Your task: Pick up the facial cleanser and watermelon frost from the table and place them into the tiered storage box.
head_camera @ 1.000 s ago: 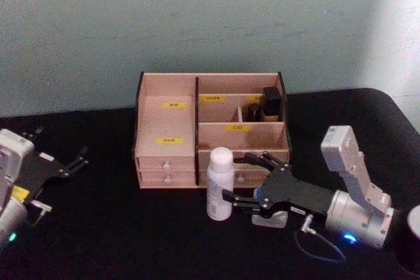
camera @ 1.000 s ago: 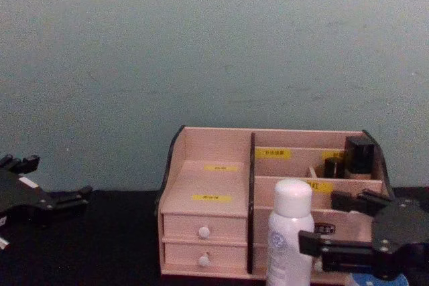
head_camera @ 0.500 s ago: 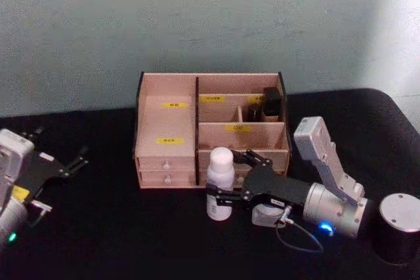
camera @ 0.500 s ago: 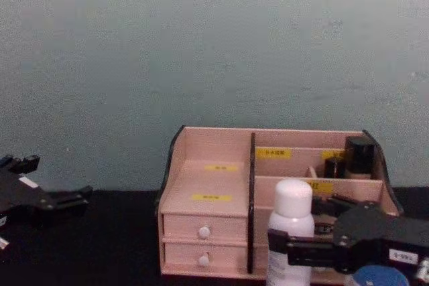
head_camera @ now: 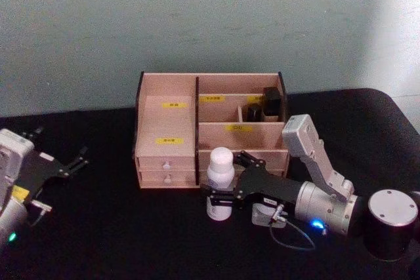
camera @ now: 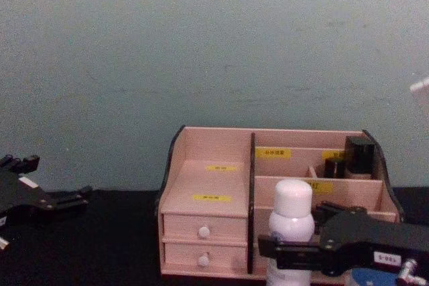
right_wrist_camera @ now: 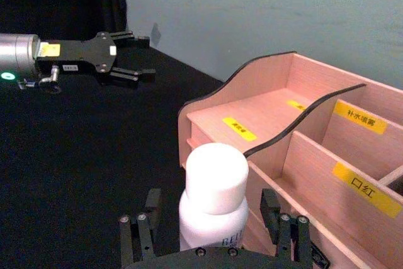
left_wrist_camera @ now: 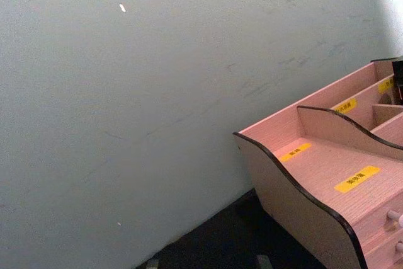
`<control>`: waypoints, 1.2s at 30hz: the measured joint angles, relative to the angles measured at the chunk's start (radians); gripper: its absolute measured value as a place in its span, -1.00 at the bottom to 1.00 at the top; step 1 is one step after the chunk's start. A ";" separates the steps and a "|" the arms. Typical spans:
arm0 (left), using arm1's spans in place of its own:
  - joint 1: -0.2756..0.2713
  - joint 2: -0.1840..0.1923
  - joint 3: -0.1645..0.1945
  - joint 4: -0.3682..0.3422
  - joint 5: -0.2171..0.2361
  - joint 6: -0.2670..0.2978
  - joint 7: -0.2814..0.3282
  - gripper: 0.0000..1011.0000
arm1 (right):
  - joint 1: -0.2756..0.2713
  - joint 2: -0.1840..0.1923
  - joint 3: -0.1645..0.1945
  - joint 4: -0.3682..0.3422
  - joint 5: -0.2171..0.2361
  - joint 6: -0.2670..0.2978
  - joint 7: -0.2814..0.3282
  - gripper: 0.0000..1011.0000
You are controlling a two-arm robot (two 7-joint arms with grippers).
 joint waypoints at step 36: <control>0.000 0.000 0.000 0.000 0.000 0.000 0.000 0.98 | 0.006 -0.002 -0.007 0.009 -0.009 0.027 -0.004 0.70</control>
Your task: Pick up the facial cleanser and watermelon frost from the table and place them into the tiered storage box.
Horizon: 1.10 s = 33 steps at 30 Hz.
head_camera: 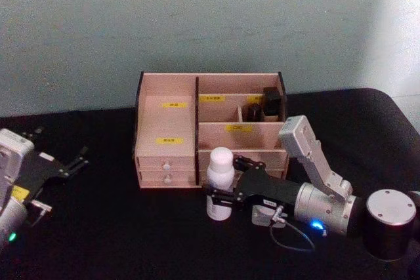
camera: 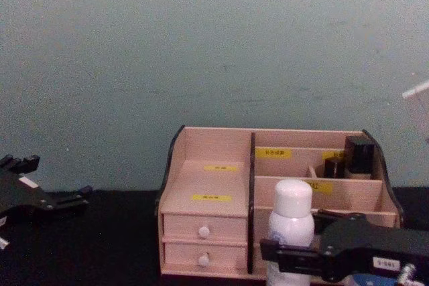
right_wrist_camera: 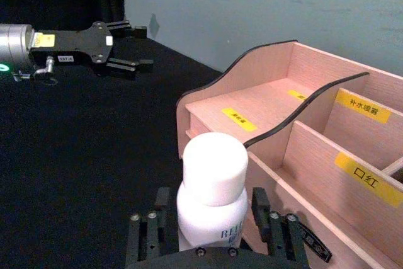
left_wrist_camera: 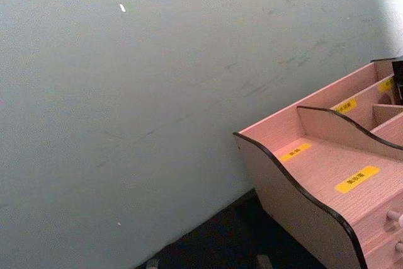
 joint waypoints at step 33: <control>0.000 0.000 0.000 0.000 0.000 0.000 0.000 0.98 | -0.009 0.020 0.006 -0.024 0.024 -0.015 0.036 0.17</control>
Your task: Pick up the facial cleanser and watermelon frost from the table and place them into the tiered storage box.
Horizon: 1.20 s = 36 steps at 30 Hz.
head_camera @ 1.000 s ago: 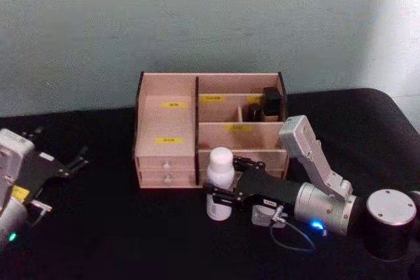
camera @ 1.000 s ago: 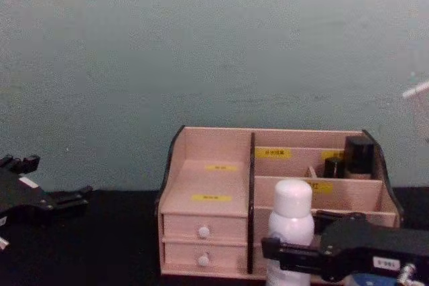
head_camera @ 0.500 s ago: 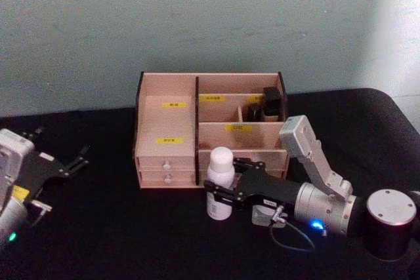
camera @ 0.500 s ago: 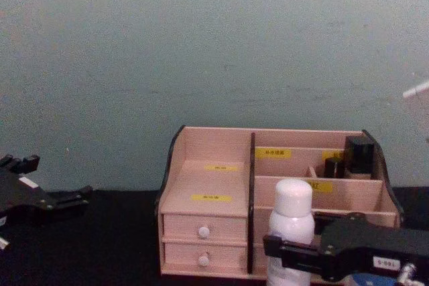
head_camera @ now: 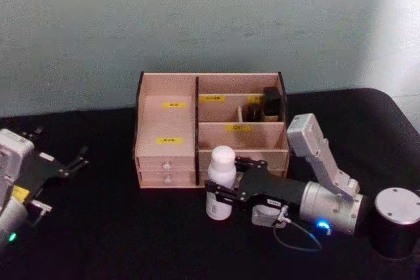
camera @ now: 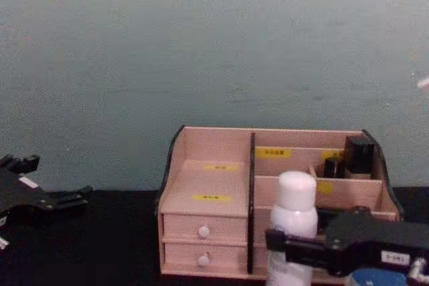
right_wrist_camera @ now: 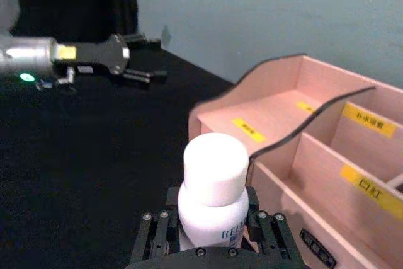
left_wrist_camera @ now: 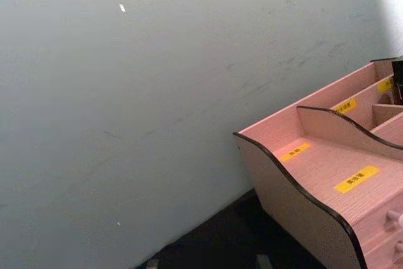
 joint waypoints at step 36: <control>0.000 0.000 0.000 0.000 0.000 0.000 0.000 0.98 | 0.176 -0.119 0.079 0.079 -0.037 -0.034 -0.203 0.17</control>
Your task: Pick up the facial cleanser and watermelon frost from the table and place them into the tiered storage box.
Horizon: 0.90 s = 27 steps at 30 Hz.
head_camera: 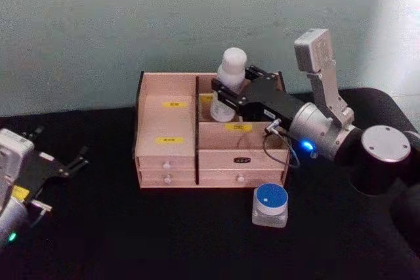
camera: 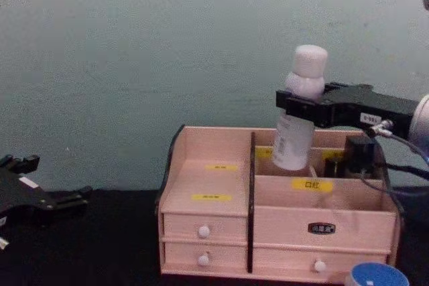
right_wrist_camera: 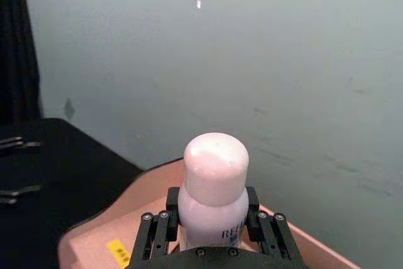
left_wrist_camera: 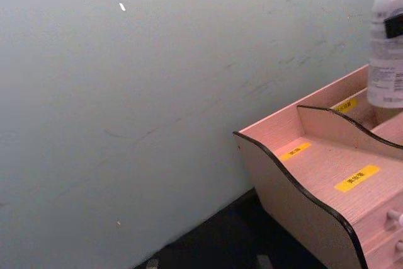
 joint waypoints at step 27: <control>0.000 0.000 0.000 0.000 0.000 0.000 0.000 0.98 | 0.071 -0.080 0.025 0.175 -0.077 -0.004 0.013 0.17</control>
